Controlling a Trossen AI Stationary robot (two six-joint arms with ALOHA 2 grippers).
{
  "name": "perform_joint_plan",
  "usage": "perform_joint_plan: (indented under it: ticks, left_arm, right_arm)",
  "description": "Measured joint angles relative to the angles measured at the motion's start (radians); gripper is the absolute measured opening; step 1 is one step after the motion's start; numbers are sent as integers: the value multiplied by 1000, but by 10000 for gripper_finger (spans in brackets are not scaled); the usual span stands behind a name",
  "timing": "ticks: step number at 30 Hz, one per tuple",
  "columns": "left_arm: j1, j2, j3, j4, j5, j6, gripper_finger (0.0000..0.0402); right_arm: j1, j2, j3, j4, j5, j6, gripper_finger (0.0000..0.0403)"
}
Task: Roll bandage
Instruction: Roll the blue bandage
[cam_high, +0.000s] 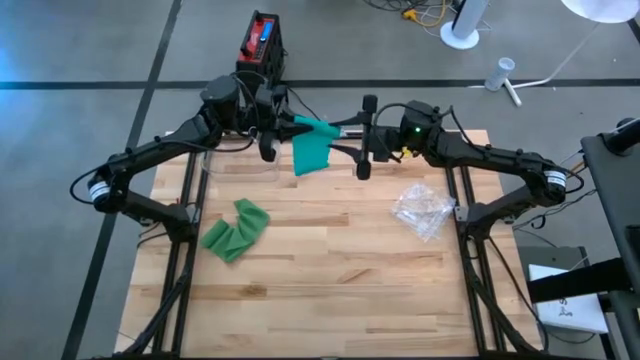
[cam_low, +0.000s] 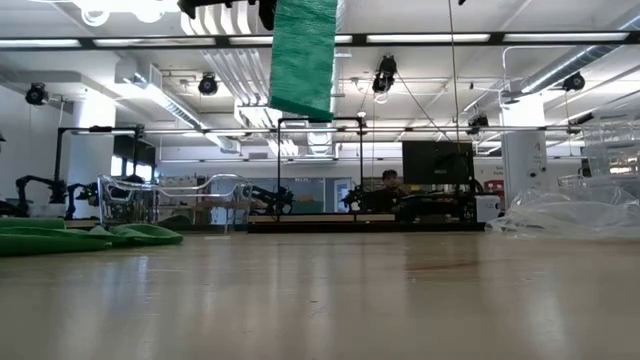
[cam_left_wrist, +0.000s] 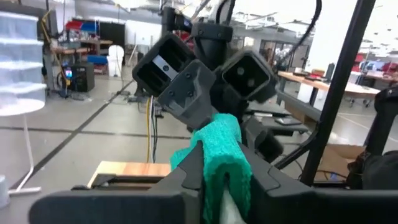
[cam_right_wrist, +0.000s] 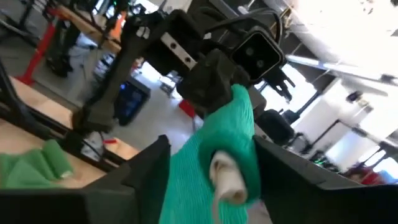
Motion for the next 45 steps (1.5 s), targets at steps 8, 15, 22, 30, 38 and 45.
perform_joint_plan:
  ticks: [8,15,22,30,38,45]
  left_arm:
    - [0,0,0,9,16,-74,33]
    - [0,0,0,-11,17,-98,35]
    - [0,0,0,-24,15,-98,37]
    - [0,0,0,-47,-10,-84,34]
    - [0,0,0,-57,-11,-53,40]
    - [-2,-36,0,-66,-73,265,77]
  right_arm:
    - [21,26,-2,24,111,-321,227]
    - [49,26,-2,84,226,-548,218]
    - [51,43,-2,89,214,-616,218]
    - [58,60,-1,107,213,-655,183]
    - [59,60,-1,109,213,-652,108]
    - [74,50,-1,114,249,-477,22]
